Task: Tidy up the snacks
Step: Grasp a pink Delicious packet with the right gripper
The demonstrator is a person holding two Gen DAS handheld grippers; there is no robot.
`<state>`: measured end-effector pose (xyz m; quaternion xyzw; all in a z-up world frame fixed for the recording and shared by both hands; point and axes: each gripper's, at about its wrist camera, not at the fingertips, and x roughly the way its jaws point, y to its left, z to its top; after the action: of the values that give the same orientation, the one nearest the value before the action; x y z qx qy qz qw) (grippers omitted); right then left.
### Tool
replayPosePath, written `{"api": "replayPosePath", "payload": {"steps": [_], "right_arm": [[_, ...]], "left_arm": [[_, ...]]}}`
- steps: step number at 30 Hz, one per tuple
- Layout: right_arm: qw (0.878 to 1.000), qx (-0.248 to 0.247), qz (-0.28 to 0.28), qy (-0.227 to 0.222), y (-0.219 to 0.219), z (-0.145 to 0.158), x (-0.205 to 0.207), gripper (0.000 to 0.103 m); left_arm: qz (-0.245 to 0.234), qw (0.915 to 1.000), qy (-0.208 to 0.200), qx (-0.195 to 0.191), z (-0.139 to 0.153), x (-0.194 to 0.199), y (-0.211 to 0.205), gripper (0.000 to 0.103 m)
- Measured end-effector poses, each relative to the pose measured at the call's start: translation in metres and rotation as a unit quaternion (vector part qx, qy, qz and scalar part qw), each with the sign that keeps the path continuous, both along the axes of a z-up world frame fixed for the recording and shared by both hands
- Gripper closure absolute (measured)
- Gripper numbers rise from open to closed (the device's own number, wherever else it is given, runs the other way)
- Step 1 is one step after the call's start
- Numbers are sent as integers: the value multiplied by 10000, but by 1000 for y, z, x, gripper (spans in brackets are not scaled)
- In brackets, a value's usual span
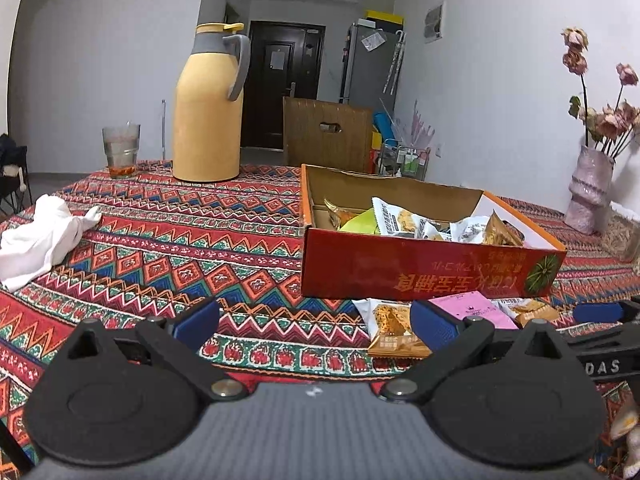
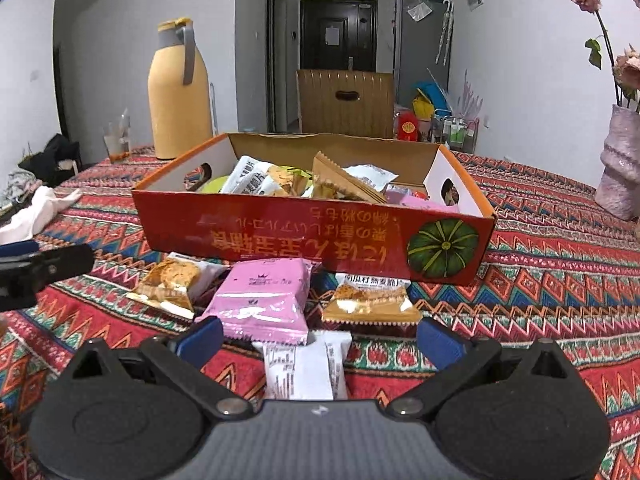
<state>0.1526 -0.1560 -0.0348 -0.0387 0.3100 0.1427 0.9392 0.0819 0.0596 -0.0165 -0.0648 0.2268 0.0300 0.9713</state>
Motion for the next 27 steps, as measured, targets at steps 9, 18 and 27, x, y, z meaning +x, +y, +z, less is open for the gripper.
{"api": "replayPosePath", "payload": {"steps": [9, 18, 27], "right_arm": [[9990, -286, 347, 72, 35, 7, 26, 17], [9970, -182, 229, 710, 54, -16, 61, 40], [9990, 37, 271, 355, 45, -11, 49, 42]], "left_arm": [[2, 10000, 71, -70, -2, 2, 2, 0], [-7, 9997, 152, -183, -3, 5, 5, 0], [43, 9994, 200, -266, -4, 6, 8, 0]]}}
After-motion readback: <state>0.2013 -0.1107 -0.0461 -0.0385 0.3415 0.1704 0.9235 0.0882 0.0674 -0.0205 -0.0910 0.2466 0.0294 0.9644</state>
